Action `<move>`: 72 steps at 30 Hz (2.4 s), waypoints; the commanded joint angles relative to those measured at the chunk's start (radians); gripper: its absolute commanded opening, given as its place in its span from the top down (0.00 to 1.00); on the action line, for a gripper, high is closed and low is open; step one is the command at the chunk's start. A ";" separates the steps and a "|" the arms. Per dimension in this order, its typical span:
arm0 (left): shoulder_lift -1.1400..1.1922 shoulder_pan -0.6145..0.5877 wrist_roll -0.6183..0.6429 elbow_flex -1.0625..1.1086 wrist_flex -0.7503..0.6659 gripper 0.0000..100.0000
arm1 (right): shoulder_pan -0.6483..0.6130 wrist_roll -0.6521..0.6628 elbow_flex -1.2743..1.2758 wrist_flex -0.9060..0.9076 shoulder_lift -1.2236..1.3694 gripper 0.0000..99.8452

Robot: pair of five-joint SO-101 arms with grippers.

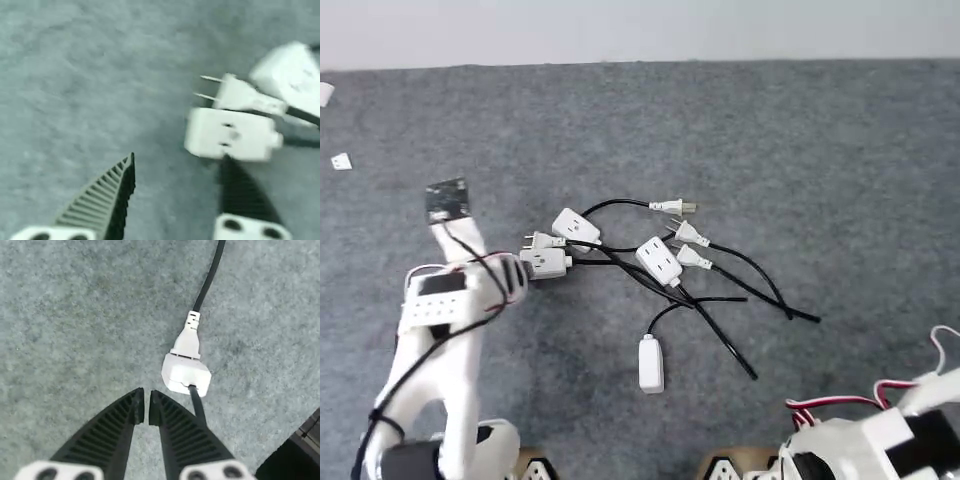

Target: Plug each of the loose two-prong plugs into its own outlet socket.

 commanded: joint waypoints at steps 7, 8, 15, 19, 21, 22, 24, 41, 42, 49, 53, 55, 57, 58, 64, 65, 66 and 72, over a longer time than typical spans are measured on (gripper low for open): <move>-0.428 0.397 -0.060 0.206 0.137 0.99 | 0.013 0.086 0.175 -0.139 -0.005 0.99; -0.471 0.433 -0.035 0.216 0.161 0.99 | 0.013 0.086 0.215 -0.183 -0.005 0.99; -0.612 0.600 0.037 0.222 0.215 0.99 | 0.013 0.089 0.387 -0.404 -0.005 0.99; -0.595 0.852 0.038 0.216 0.233 0.99 | 0.010 0.092 0.425 -0.456 -0.005 0.99; -0.595 0.971 0.040 0.205 0.216 0.99 | 0.007 0.092 0.430 -0.461 -0.004 0.99; -0.591 1.014 0.048 0.188 0.210 0.99 | 0.007 0.092 0.431 -0.461 -0.004 0.99; -0.574 1.046 0.078 0.148 0.206 0.99 | 0.007 0.092 0.431 -0.461 -0.004 0.99; 0.028 1.000 0.132 -0.013 0.060 0.99 | -0.012 0.086 0.431 -0.456 -0.004 0.99; 0.035 0.976 0.132 -0.024 0.074 0.99 | -0.012 0.086 0.431 -0.460 -0.004 0.99; 0.037 0.841 0.132 -0.025 0.095 0.99 | -0.013 0.092 0.428 -0.461 -0.004 0.99; 0.037 0.806 0.132 -0.025 0.092 0.99 | -0.028 0.092 0.428 -0.461 -0.004 0.99; 0.037 0.809 0.127 -0.025 0.094 0.99 | -0.036 0.087 0.431 -0.461 -0.004 0.99; 0.037 0.810 0.124 -0.027 0.101 0.99 | -0.039 0.086 0.431 -0.461 -0.004 0.99; 0.035 0.810 0.112 -0.033 0.115 0.98 | -0.039 0.086 0.431 -0.461 -0.004 0.99; 0.035 0.810 -0.011 -0.153 0.296 0.98 | -0.039 0.086 0.433 -0.461 -0.004 0.99; 0.035 0.809 -0.014 -0.166 0.318 0.97 | -0.039 0.086 0.433 -0.461 -0.004 0.99; 0.035 0.809 -0.014 -0.173 0.330 0.96 | -0.039 0.086 0.433 -0.461 -0.004 0.99; 0.035 0.810 -0.038 -0.168 0.339 0.86 | -0.039 0.086 0.451 -0.463 -0.004 0.99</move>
